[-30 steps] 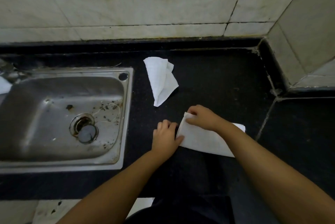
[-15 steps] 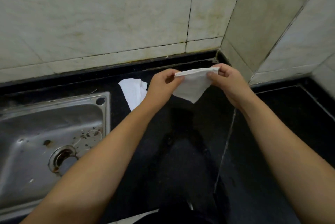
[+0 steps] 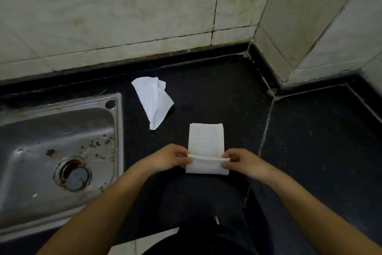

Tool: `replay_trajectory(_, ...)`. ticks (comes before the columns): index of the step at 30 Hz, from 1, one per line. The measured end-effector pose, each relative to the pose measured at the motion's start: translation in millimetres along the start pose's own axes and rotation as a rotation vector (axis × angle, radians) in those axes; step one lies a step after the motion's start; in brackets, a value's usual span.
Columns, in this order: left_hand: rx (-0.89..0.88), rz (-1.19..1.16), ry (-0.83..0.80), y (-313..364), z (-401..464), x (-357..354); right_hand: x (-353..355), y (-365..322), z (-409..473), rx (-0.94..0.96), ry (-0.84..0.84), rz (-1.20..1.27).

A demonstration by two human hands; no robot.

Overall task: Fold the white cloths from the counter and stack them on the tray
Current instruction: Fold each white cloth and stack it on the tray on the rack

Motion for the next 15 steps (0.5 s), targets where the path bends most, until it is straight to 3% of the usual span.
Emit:
replay_trajectory(2, -0.026, -0.031, 0.078, 10, 13, 10, 15, -6, 13, 0.009, 0.116, 0.051)
replay_trajectory(6, -0.049, 0.140, 0.317, 27, 50, 32, 39, -20, 49, -0.010, 0.334, 0.021)
replay_trajectory(10, 0.020, 0.288, 0.474, 28, 75, 42, 43, -29, 77, -0.065, 0.443, -0.137)
replay_trajectory(15, 0.056, 0.339, 0.550, 22, 83, 36, 40, -22, 87, -0.121, 0.506, -0.293)
Point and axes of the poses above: each hand's wrist, its own z-axis towards the middle knuckle, its own x-axis out of the back of the hand, y = z × x, the point moved 5 cm from there along z, towards the middle knuckle, and after that the axes turned 2 degrees about y, right-handed, at the moved point
